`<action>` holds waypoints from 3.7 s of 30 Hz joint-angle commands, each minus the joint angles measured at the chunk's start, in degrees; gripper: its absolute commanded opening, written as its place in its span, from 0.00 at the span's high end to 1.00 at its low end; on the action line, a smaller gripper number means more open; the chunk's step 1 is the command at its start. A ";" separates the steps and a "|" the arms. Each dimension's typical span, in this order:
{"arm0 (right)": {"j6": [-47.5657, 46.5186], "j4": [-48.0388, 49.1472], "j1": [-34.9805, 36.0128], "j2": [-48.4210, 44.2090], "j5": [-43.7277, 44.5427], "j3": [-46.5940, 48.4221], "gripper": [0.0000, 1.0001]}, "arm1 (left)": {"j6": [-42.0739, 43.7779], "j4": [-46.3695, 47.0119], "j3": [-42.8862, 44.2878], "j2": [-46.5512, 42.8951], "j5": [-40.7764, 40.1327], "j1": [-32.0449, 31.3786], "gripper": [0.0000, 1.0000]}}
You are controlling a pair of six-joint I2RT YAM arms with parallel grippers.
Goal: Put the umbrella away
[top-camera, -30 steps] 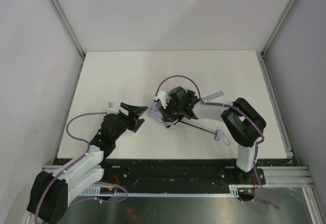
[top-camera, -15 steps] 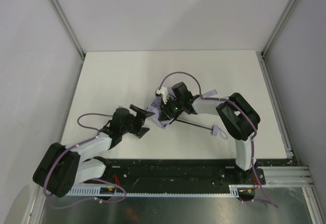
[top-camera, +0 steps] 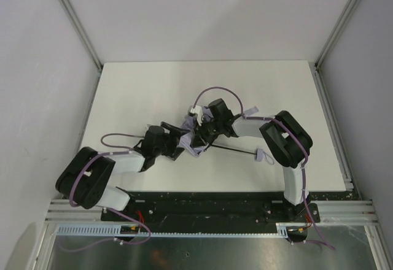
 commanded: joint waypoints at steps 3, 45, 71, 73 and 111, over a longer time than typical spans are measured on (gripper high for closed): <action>1.70 -9.53 1.51 3.72 -7.86 -3.03 1.00 | 2.35 1.11 2.27 4.98 -8.16 -0.13 0.06; 73.97 18.34 -21.38 -26.38 19.25 -31.95 0.26 | 10.17 12.90 -3.81 -3.38 -2.16 -0.18 1.00; 81.74 47.20 -21.49 11.84 19.10 -6.28 1.00 | 6.39 20.72 -10.31 -2.14 4.87 -0.41 1.00; 82.47 49.04 -21.07 13.61 19.75 -3.62 1.00 | 6.47 20.75 -9.77 -0.11 5.66 -0.17 1.00; 4.12 -20.18 8.16 -23.64 48.40 2.30 0.07 | 2.00 5.22 -5.90 5.62 3.69 0.38 1.00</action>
